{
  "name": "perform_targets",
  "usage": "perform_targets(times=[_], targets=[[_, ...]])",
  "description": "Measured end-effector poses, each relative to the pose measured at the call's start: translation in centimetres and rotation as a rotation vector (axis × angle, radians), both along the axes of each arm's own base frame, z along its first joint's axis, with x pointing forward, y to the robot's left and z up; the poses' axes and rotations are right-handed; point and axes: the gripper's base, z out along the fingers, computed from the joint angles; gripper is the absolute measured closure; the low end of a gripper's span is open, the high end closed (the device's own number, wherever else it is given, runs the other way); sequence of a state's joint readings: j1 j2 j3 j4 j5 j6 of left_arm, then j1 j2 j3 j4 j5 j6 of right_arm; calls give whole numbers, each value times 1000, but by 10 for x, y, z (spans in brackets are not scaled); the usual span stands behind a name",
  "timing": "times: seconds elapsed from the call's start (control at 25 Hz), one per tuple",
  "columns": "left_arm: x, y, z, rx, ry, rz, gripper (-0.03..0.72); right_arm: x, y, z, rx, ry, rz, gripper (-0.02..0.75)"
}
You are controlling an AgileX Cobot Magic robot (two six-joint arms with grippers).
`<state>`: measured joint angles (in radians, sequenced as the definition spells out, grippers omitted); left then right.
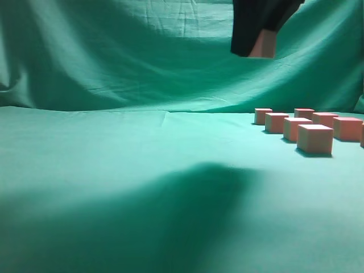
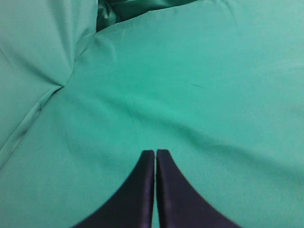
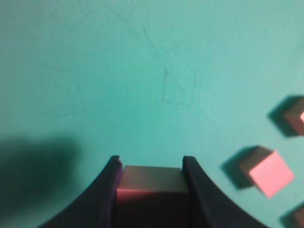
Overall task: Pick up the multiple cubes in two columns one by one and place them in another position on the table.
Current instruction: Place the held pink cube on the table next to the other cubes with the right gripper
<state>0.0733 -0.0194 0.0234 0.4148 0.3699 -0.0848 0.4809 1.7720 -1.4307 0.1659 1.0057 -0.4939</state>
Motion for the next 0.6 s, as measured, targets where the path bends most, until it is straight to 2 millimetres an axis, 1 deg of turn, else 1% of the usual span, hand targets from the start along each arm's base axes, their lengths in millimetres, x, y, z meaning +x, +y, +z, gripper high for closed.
perform_targets(times=[0.2,0.36,0.52,0.6], targets=[[0,0,0,0,0,0,688,19,13,-26,-10,22,81,485],[0,0,0,0,0,0,688,32,19,-45,-10,12,90,485],[0,0,0,0,0,0,688,42,24,-57,0,-24,81,485],[0,0,0,0,0,0,688,46,25,-59,8,-49,74,485]])
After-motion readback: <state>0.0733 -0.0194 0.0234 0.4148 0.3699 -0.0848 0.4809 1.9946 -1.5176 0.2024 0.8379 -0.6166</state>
